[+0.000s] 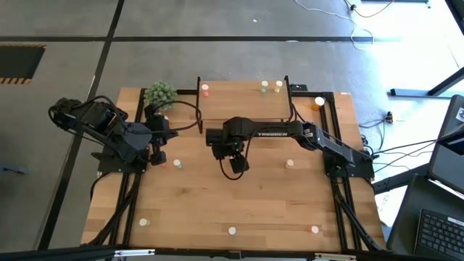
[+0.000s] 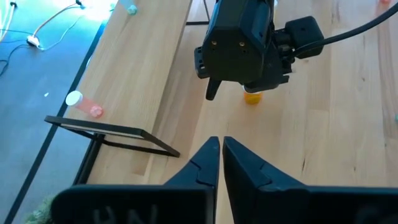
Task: Pick and place medicine bottles onto shelf by color
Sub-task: Put the center orange medicine bottle on the shelf
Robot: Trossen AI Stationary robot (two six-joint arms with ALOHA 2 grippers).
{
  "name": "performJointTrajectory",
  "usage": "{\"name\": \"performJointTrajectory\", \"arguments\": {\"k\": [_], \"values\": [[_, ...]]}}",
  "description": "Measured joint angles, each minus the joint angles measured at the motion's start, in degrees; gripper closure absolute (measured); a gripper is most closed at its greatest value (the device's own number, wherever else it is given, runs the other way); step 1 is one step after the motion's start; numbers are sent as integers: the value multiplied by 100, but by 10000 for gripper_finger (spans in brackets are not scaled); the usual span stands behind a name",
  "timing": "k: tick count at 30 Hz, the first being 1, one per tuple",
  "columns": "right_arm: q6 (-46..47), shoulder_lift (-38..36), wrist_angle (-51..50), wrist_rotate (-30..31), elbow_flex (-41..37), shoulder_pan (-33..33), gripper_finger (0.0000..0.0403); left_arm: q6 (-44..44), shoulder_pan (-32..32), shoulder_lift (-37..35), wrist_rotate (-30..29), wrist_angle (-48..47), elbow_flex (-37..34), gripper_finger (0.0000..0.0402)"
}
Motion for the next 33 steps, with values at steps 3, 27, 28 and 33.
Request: {"name": "performJointTrajectory", "arguments": {"k": [3,27,28,33], "values": [[4,0,6,-1,0,0,171,-1,-2,0,0,0,0,393],[600,-3,78,-785,0,-247,80,0,0,0,0,0,0,375],[573,-3,126,-762,0,-246,77,0,0,0,0,0,0,374],[616,-4,122,-707,0,-250,75,0,-1,1,0,0,0,373]]}}
